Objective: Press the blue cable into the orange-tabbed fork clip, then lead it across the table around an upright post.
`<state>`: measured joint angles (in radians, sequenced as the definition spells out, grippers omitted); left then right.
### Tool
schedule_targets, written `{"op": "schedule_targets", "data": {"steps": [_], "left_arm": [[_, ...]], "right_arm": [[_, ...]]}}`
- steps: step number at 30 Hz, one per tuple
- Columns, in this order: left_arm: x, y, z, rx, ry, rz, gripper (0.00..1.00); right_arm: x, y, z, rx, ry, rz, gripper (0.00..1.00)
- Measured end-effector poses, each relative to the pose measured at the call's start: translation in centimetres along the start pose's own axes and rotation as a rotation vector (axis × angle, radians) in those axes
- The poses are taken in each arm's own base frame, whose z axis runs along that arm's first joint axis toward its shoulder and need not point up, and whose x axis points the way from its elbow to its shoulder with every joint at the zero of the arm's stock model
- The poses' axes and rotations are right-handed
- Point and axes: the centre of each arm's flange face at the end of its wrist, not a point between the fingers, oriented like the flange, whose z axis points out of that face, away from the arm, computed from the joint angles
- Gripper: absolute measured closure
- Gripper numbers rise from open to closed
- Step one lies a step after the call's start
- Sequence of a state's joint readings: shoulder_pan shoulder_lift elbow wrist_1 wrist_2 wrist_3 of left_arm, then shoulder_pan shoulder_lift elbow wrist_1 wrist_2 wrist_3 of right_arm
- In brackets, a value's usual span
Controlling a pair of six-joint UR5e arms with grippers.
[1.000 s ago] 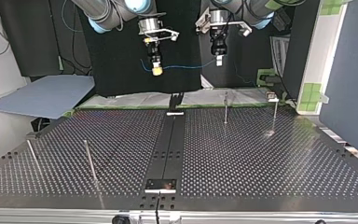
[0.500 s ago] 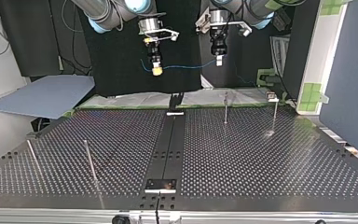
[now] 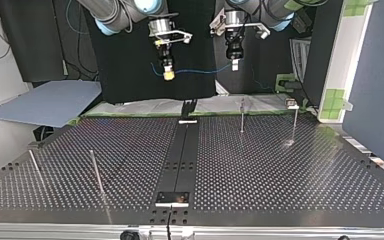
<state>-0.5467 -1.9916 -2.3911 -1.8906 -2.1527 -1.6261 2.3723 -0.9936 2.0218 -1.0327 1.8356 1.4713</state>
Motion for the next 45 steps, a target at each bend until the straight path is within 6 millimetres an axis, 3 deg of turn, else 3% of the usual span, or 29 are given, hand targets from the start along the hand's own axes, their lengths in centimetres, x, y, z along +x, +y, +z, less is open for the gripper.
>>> {"op": "schedule_targets", "data": {"steps": [8, 22, 34, 45], "left_arm": [[0.0, 0.0, 0.0, 0.0, 0.0, 0.0, 0.99], [0.1, 0.1, 0.0, -0.001, 0.003, 0.004, 0.99], [2.9, 4.6, -2.0, -0.004, 0.148, 0.138, 0.99], [3.1, 6.6, 0.0, 0.006, 0.166, 0.127, 0.99]], "right_arm": [[-3.4, -0.1, -1.2, 0.009, -0.091, -0.028, 1.0], [-3.9, -0.2, -1.3, 0.01, -0.101, -0.031, 1.0], [-3.9, -0.2, -1.3, 0.01, -0.101, -0.031, 1.0], [-3.9, -0.2, -1.3, 0.01, -0.101, -0.031, 1.0]]}}
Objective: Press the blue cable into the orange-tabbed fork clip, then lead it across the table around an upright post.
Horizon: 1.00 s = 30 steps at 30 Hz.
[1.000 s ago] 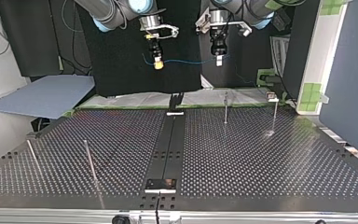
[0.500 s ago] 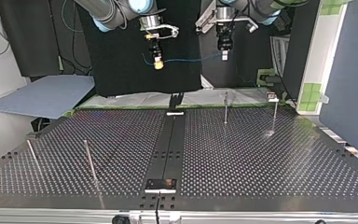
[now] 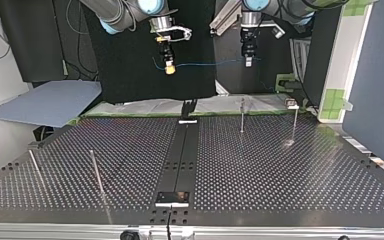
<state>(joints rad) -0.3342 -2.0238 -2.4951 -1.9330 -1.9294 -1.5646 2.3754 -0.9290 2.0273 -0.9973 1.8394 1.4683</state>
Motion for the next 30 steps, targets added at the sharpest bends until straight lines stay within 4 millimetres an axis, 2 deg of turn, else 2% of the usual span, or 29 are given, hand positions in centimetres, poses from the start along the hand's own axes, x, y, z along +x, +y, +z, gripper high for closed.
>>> {"op": "schedule_targets", "data": {"steps": [4, 10, 26, 30], "left_arm": [[0.1, 0.0, 0.1, 0.029, 0.007, 0.004, 0.99], [-1.4, 0.3, 1.7, 0.018, -0.01, 0.018, 0.99], [-6.2, 1.5, 1.7, -0.045, -0.043, -0.115, 0.99], [-6.7, 1.6, 2.0, -0.056, -0.076, -0.13, 0.99]], "right_arm": [[0.1, -0.1, -0.1, 0.0, -0.001, -0.003, 1.0], [2.0, -0.3, 0.2, -0.026, 0.01, 0.015, 1.0], [10.3, 0.9, 1.6, 0.038, 0.125, 0.196, 1.0], [10.0, 0.8, 2.2, 0.045, 0.144, 0.219, 1.0]]}}
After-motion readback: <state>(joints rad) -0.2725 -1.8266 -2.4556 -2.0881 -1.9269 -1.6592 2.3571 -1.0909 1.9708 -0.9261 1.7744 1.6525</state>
